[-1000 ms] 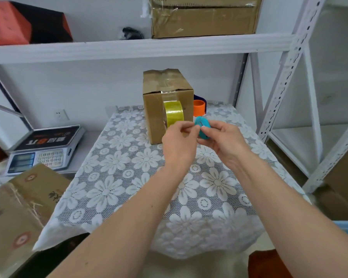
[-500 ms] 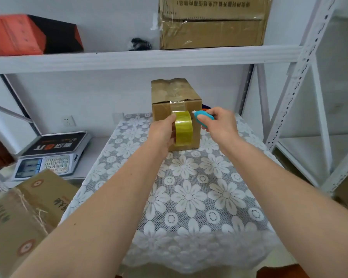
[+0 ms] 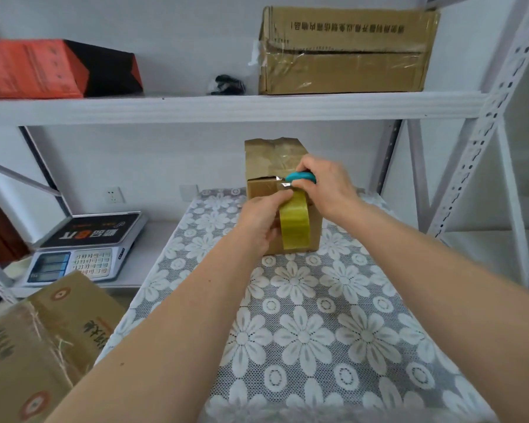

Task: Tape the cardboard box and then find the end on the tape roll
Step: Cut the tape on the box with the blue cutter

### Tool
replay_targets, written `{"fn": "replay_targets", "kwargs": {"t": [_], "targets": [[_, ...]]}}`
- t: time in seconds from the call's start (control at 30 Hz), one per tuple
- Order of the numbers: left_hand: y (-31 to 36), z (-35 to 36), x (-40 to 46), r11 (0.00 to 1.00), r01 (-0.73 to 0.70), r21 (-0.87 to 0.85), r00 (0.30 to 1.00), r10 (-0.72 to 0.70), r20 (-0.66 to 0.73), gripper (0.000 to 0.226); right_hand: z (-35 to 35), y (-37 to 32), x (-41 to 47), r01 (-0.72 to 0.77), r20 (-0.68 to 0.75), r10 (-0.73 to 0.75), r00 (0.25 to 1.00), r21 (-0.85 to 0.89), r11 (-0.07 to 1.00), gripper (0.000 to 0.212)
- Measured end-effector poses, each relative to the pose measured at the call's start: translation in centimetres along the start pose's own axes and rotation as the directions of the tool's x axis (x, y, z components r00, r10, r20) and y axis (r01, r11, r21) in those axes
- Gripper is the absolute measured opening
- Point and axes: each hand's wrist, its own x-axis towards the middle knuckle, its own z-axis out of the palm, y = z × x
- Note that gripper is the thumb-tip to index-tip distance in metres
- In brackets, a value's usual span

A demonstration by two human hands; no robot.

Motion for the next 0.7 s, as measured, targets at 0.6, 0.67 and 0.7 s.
{"fn": "replay_targets", "kwargs": {"t": [0.6,0.67,0.7], "targets": [[-0.5,1.6,1.4,0.996,0.065,-0.064,0.968,-0.079,-0.240,0.059,0.7,1.0,0.8,0.205,0.062,-0.198,0.978,-0.147,0.968,0.010],[-0.6,1.5,1.5,0.995,0.043,-0.085,0.967,-0.063,-0.247,0.029,0.9,1.1,0.8,0.220,0.064,-0.212,0.975,-0.155,0.963,0.011],[-0.8,1.4,1.7,0.994,0.040,-0.101,0.970,-0.062,-0.234,0.018,0.9,1.3,0.8,0.225,0.061,-0.218,0.974,-0.157,0.961,0.011]]}}
